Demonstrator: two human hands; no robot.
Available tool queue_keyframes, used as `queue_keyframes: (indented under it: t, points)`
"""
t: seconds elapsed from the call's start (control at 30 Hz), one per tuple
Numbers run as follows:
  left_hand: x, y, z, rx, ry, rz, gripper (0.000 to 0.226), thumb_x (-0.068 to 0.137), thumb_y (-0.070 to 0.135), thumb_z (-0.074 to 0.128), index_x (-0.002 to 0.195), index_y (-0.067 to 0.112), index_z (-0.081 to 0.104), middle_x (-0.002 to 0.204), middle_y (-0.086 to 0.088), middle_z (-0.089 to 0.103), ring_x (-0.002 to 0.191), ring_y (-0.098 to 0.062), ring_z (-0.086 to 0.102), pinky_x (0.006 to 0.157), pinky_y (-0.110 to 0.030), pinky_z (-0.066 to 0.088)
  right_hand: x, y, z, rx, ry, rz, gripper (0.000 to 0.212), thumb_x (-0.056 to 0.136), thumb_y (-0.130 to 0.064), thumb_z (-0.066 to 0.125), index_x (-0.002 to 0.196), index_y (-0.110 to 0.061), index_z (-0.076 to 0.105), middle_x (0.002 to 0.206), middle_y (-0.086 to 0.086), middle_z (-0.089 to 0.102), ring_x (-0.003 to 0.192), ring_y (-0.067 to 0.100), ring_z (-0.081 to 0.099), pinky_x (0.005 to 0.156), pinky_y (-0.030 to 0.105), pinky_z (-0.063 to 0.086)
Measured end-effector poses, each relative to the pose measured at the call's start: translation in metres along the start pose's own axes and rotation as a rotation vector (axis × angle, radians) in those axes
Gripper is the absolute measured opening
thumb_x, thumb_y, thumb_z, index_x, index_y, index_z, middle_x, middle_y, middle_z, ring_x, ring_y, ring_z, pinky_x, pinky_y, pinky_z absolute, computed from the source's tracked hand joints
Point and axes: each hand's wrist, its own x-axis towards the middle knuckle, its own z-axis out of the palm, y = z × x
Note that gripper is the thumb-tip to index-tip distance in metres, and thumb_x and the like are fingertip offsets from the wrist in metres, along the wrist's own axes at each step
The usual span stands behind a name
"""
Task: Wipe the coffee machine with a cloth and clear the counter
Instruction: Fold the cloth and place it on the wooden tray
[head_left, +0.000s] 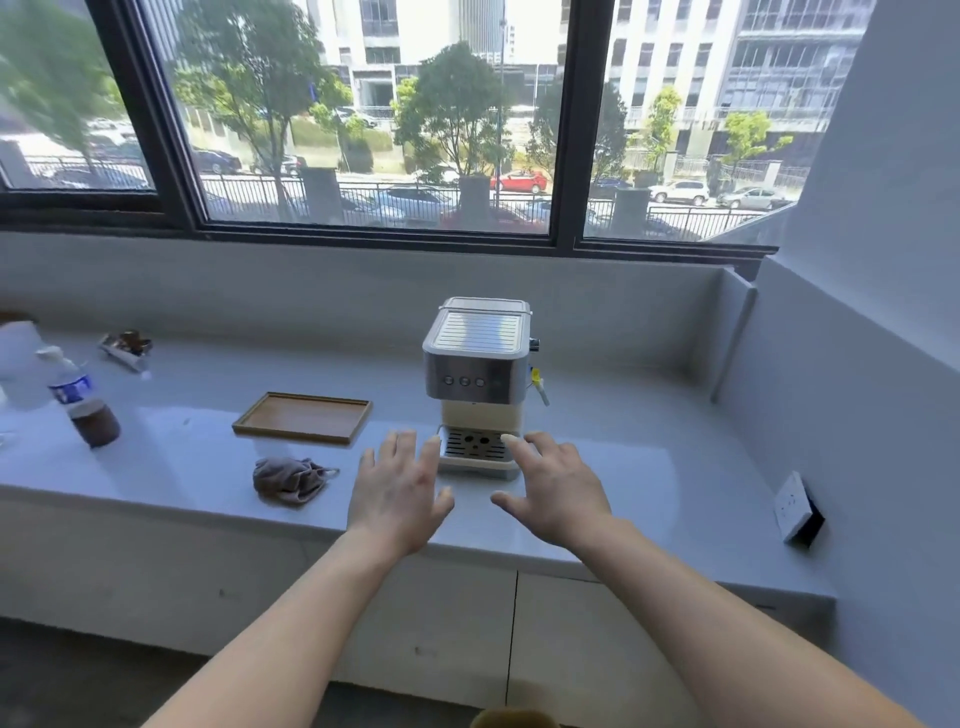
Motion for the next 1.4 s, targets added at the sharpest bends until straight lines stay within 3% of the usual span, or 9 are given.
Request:
queue_keyframes:
  t: [0.3,0.57,0.83,1.03,1.4]
  points:
    - [-0.019,-0.067,-0.008,0.023,-0.026,-0.106,0.064,0.09,0.054,0.044,0.144,0.022,0.03,0.149,-0.013,0.035,0.14,-0.032,0.028,0.11,-0.048,0.031,0.026,-0.057,0.009,-0.028,-0.019,-0.093,0.071,0.087,-0.058,0.059,0.147,-0.033,0.031,0.152,-0.004,0.033,0.13,0.03,0.038,0.102,0.037,0.041]
    - [-0.023,-0.176,0.002,0.012,-0.081,-0.13,0.061,0.086,0.052,0.045,0.139,0.023,0.035,0.139,-0.009,0.041,0.128,-0.028,0.038,0.102,-0.043,0.036,0.073,-0.144,0.042,-0.043,-0.052,-0.074,0.071,0.087,-0.06,0.058,0.147,-0.034,0.031,0.153,-0.002,0.033,0.131,0.03,0.036,0.101,0.042,0.043]
    - [-0.02,-0.264,0.009,0.007,-0.145,-0.129,0.065,0.091,0.053,0.043,0.146,0.023,0.026,0.152,-0.01,0.032,0.143,-0.029,0.025,0.11,-0.046,0.03,0.106,-0.213,0.081,-0.047,-0.13,-0.038,0.07,0.088,-0.06,0.057,0.147,-0.032,0.032,0.154,0.001,0.032,0.132,0.033,0.036,0.105,0.041,0.038]
    - [-0.01,-0.299,0.021,0.008,-0.204,-0.127,0.065,0.093,0.053,0.041,0.148,0.023,0.022,0.153,-0.011,0.029,0.143,-0.029,0.025,0.111,-0.045,0.03,0.135,-0.235,0.099,-0.032,-0.146,-0.03,0.068,0.088,-0.057,0.058,0.146,-0.03,0.034,0.152,0.002,0.035,0.132,0.031,0.038,0.104,0.042,0.041]
    - [0.051,-0.325,0.073,0.006,-0.284,-0.063,0.058,0.09,0.045,0.049,0.141,0.023,0.032,0.141,-0.007,0.039,0.13,-0.026,0.037,0.101,-0.042,0.038,0.202,-0.249,0.164,0.05,-0.249,-0.015,0.063,0.088,-0.05,0.06,0.143,-0.028,0.038,0.144,0.002,0.041,0.127,0.03,0.04,0.099,0.044,0.045]
